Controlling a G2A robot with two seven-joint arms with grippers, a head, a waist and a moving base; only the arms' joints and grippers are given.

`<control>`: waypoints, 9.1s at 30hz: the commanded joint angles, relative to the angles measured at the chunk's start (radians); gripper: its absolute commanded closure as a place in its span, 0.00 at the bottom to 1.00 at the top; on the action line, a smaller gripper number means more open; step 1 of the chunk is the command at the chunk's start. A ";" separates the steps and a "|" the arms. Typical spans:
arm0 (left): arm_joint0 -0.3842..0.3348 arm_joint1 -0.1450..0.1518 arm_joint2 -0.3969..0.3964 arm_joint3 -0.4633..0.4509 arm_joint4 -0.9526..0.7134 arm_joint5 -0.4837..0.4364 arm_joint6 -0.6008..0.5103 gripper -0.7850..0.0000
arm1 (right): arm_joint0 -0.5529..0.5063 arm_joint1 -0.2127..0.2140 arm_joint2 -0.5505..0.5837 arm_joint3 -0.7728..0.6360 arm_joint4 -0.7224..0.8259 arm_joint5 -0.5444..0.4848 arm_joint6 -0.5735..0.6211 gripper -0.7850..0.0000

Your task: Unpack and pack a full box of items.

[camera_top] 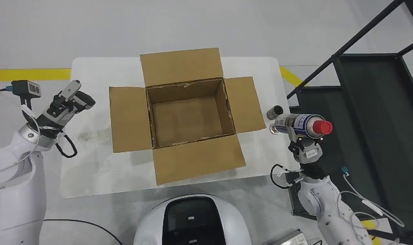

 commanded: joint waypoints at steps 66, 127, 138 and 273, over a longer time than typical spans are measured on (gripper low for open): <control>0.000 0.000 0.000 0.000 0.000 0.000 0.000 0.00 | 0.810 0.038 -0.293 -0.091 -0.293 -0.847 1.070 1.00; 0.000 0.000 0.000 0.000 0.000 0.000 0.000 0.00 | 0.741 0.053 -0.311 0.006 0.023 -0.545 1.123 0.00; 0.000 0.000 0.000 0.000 0.000 0.000 0.000 0.00 | 0.423 0.093 -0.015 -0.142 0.156 -0.440 1.207 0.00; 0.000 0.000 0.000 0.000 0.000 0.000 0.000 0.00 | 0.348 0.130 0.114 0.405 0.076 -0.655 0.980 1.00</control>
